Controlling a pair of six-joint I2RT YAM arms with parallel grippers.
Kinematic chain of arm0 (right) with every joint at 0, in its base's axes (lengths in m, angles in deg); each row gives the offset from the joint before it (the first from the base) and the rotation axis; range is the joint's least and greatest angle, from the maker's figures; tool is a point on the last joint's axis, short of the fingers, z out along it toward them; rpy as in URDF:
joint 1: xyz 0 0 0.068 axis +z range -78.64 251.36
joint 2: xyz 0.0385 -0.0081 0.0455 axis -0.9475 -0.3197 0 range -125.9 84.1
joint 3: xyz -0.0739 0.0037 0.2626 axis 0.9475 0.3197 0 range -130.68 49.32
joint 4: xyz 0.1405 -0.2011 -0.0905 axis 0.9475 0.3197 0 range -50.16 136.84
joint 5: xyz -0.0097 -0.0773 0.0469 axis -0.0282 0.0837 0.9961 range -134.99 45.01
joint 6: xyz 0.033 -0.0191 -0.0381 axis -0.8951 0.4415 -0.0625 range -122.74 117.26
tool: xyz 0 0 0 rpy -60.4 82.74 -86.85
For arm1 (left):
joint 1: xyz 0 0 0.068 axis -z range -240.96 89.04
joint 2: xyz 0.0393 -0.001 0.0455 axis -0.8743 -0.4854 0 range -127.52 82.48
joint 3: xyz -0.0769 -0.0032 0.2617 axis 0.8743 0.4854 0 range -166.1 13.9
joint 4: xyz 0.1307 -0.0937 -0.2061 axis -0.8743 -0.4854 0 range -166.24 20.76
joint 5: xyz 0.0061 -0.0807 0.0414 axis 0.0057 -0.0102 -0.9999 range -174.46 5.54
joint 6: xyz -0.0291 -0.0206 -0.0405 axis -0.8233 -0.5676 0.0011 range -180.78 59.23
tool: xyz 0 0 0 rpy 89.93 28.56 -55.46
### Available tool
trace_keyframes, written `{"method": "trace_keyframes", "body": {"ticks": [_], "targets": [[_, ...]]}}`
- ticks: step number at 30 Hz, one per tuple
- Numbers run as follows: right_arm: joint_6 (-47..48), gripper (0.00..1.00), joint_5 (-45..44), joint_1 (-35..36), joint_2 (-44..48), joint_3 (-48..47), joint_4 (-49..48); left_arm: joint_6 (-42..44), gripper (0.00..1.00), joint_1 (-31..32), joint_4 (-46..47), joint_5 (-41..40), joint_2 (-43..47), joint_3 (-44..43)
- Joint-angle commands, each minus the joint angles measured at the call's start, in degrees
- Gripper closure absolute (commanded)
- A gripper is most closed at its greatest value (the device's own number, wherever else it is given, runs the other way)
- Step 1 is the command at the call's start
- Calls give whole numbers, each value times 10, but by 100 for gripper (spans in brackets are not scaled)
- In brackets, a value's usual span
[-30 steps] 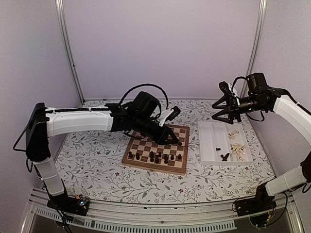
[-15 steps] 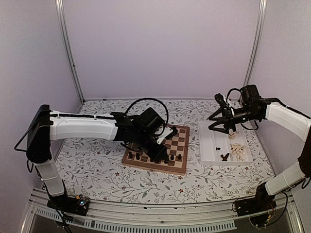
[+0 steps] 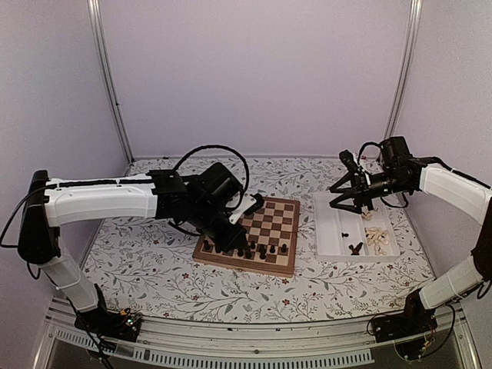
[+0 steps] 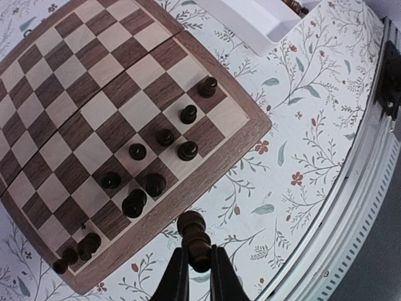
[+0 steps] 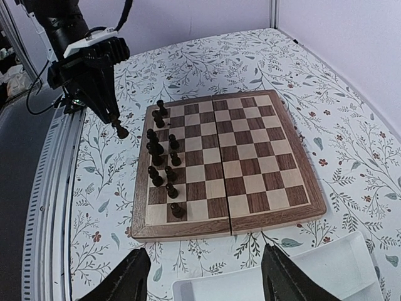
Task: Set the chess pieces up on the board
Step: Place the chess piece on the chessboard.
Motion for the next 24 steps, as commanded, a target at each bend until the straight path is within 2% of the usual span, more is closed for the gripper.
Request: {"method": "trace_keyframes", "body": {"ticks": [1,9,24], "targets": [[4,36,3,-3,0,4,-6,3,91,-17,-30,-18,31,28],[6,36,3,-3,-6,6,-6,-6,90,-62,-9,-24,39,60],[10,36,-2,-3,-27,2,1,2,87,-113,48,37,-4,90]]}}
